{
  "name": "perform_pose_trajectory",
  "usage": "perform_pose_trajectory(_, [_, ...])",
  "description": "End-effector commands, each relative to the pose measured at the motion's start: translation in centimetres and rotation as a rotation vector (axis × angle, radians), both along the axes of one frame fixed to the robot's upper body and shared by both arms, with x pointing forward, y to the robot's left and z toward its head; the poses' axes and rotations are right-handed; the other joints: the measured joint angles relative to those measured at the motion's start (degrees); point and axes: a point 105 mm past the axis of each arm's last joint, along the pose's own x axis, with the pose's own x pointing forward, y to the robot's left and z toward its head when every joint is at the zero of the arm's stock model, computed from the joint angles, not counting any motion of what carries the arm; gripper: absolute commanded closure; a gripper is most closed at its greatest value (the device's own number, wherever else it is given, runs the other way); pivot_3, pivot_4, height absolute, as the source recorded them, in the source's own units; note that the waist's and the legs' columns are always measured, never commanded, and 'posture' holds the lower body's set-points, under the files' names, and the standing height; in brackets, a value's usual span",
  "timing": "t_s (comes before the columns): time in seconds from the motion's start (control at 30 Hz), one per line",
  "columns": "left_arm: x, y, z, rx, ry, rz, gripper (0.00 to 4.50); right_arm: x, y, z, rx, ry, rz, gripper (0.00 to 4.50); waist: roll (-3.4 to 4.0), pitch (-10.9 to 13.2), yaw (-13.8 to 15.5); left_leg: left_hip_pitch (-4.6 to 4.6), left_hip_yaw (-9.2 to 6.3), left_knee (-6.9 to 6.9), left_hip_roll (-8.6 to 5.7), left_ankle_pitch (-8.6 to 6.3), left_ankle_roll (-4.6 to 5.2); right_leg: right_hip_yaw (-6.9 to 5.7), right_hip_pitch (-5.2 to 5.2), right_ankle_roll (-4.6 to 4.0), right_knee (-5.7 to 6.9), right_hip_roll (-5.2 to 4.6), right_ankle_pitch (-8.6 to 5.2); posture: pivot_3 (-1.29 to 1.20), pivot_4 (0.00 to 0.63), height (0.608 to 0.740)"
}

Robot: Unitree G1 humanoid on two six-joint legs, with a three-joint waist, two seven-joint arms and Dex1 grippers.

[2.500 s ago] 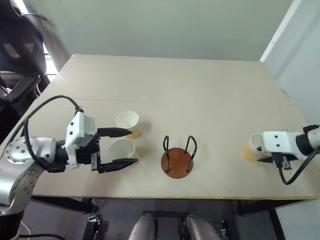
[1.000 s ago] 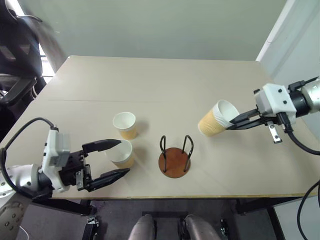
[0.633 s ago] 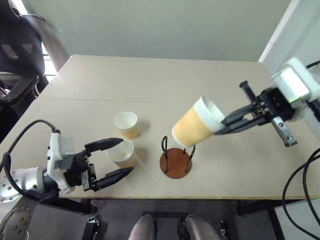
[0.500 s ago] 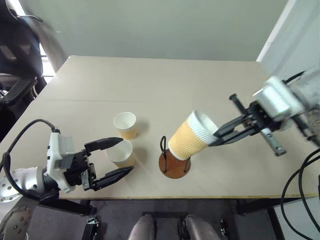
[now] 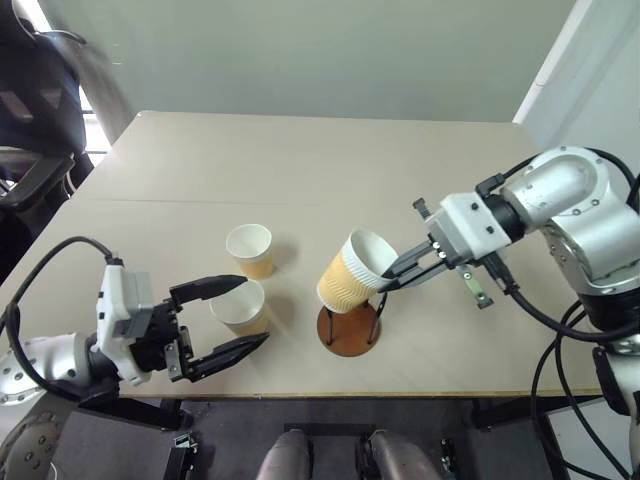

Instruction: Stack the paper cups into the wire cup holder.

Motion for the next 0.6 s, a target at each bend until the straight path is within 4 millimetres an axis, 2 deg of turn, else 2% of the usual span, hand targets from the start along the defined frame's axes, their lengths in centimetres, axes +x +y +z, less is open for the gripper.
perform_pose_trajectory(0.03, [-0.4, -0.3, 0.8, 0.029, -0.044, -0.006, 0.0, 0.3, 0.2, 0.2, -0.017, -0.059, 0.013, 4.47, 0.0, 0.0, 0.0, 0.0, 0.0, 0.0, 0.01, -0.01, -0.01, 0.0, 0.0, -0.01, 0.0, 0.0, 0.01, 0.0, 0.15, 0.74])
perform_pose_trajectory(0.3, [-0.7, -0.2, 0.9, 0.037, -0.046, 0.012, 0.0, 0.7, -0.2, -0.4, -0.062, -0.082, 0.026, 4.47, 0.0, 0.0, 0.0, 0.01, 0.0, 0.0, 0.03, -0.06, -0.07, -0.04, -0.02, -0.08, 0.0, 0.0, 0.03, 0.0, 0.15, 0.74])
perform_pose_trajectory(0.6, [-0.6, 0.0, 1.0, 0.039, -0.048, 0.022, 0.0, 0.4, 1.0, -0.8, -0.076, -0.098, 0.061, 4.47, 0.01, 0.0, -0.1, 0.04, 0.0, -0.01, 0.06, -0.1, -0.14, -0.07, -0.02, -0.15, 0.0, 0.0, 0.04, 0.0, 0.15, 0.74])
